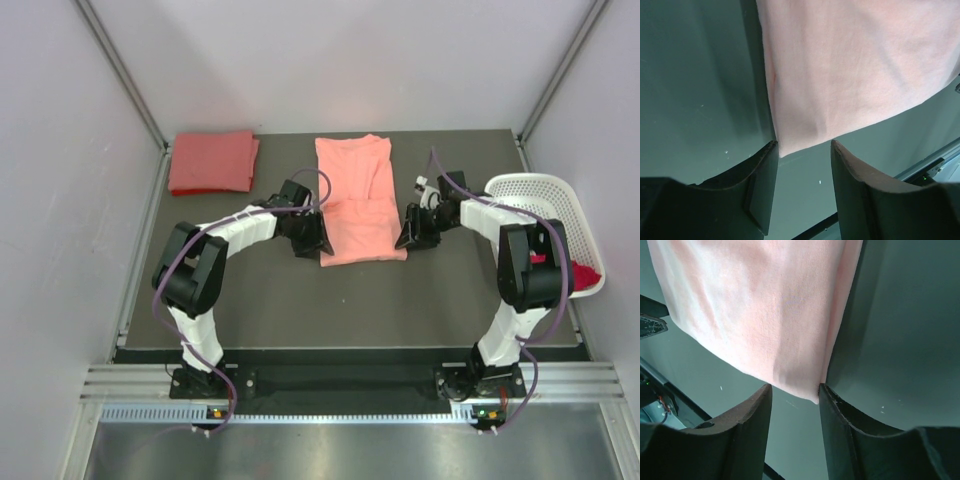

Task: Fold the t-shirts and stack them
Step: Fold the tshirt

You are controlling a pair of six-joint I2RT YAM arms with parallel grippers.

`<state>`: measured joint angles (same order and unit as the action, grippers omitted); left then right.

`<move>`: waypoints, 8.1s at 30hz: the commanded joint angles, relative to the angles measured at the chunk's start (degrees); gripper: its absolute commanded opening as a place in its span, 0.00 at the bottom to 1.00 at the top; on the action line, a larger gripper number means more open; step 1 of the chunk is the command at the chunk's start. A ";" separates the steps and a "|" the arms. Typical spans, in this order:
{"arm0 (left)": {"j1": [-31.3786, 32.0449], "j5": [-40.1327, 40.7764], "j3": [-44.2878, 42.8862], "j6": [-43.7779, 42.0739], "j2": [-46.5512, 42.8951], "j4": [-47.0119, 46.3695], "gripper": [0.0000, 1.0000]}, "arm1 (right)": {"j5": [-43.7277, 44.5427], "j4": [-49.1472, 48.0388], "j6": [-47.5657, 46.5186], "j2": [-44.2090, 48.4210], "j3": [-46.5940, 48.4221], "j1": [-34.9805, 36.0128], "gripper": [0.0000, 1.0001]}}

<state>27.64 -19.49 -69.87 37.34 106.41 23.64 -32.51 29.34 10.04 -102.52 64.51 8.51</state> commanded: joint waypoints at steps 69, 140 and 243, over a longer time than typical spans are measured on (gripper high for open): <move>-0.74 -6.78 -17.66 -13.53 2.56 9.94 0.13 | -8.50 0.11 8.31 4.55 4.91 9.41 0.12; -0.57 -9.08 -6.49 -18.62 3.19 10.28 0.20 | -13.80 -6.49 9.90 2.15 -10.56 -0.16 0.00; -2.50 1.28 23.02 12.05 -13.16 -5.46 0.54 | -1.07 -23.02 26.96 16.47 -34.45 -0.60 0.48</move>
<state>25.28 -24.56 -47.44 46.76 94.11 17.63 -41.28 8.36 35.92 -86.19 31.38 7.40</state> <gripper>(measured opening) 0.534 0.483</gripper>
